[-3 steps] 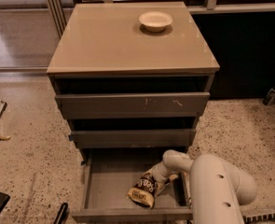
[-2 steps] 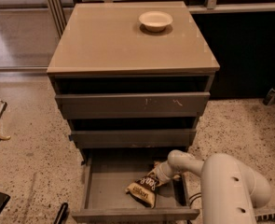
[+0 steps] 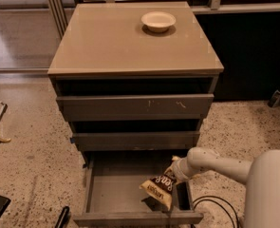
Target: Pick brown chip bag from bottom drawer and place on counter
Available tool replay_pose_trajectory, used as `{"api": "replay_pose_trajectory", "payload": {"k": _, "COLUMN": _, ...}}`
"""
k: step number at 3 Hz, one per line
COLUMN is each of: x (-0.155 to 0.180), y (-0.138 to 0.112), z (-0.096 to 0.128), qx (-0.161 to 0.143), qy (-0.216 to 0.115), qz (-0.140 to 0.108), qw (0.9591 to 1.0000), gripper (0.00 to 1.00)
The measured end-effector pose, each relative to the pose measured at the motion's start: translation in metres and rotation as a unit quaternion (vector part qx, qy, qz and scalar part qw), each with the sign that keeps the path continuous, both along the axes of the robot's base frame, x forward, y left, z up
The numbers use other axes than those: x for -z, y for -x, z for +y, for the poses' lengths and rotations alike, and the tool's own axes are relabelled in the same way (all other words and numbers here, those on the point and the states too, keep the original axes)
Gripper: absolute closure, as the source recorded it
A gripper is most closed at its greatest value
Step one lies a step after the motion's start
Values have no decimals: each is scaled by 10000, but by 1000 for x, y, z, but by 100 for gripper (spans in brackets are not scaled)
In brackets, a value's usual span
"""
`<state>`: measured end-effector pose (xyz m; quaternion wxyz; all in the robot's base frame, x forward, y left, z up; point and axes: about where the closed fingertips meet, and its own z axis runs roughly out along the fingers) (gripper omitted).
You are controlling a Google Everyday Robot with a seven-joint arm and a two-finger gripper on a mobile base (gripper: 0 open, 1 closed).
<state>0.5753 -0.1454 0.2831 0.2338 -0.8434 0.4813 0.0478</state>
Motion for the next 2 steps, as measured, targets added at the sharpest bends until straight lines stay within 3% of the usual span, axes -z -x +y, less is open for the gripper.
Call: {"api": "replay_pose_trajectory", "payload": {"k": 2, "x": -136, "y": 66, "z": -26, "qx": -26, "qy": 571, "qz": 227, "qw": 9981, "gripper": 100}}
